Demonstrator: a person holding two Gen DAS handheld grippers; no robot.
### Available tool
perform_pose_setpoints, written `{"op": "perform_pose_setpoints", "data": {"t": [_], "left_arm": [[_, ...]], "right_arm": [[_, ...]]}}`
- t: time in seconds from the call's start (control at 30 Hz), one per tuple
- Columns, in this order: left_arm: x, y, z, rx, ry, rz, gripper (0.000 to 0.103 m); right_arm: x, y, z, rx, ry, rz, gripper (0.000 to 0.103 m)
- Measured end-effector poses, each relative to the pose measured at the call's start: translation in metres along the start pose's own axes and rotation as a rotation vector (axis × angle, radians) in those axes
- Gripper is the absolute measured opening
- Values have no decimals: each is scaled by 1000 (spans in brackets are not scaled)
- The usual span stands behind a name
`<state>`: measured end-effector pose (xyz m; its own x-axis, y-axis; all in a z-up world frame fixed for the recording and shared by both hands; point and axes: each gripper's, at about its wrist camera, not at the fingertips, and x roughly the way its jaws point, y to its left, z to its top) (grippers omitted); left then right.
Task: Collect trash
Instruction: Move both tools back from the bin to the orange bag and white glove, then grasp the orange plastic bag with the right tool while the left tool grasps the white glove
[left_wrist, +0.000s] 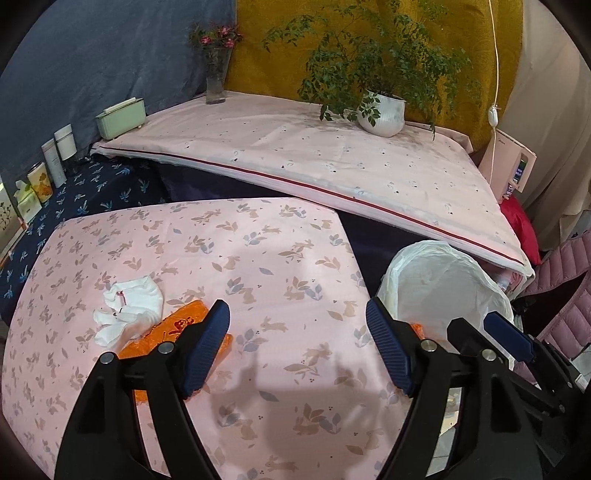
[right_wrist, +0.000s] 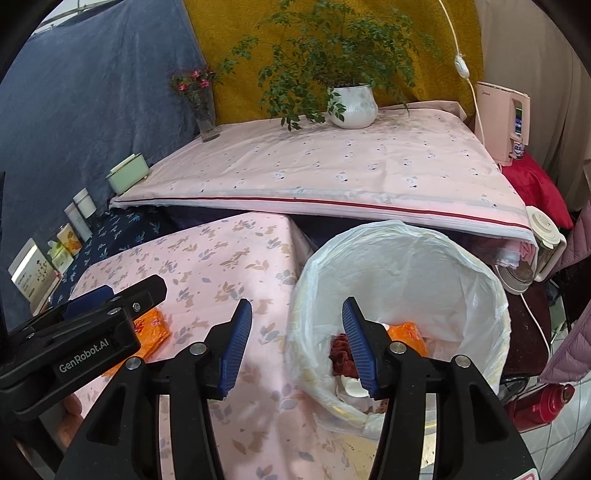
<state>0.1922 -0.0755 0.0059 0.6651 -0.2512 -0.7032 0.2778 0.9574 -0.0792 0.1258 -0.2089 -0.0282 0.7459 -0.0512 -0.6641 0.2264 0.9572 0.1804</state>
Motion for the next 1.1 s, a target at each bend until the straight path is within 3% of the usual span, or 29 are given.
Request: {"op": "perform_pose_setpoints", "data": {"t": [0.53, 0.67, 0.83, 1.1], "left_arm": [[3, 81, -13, -107, 14, 86, 78], [7, 108, -18, -139, 29, 116, 78], [13, 142, -25, -176, 46, 158, 87], [33, 188, -33, -262, 100, 166, 89]], "right_arm": [[22, 75, -19, -103, 66, 73, 51], [31, 98, -26, -129, 92, 97, 51], [45, 125, -35, -161, 125, 122, 51], [76, 154, -48, -168, 191, 150, 51]]}}
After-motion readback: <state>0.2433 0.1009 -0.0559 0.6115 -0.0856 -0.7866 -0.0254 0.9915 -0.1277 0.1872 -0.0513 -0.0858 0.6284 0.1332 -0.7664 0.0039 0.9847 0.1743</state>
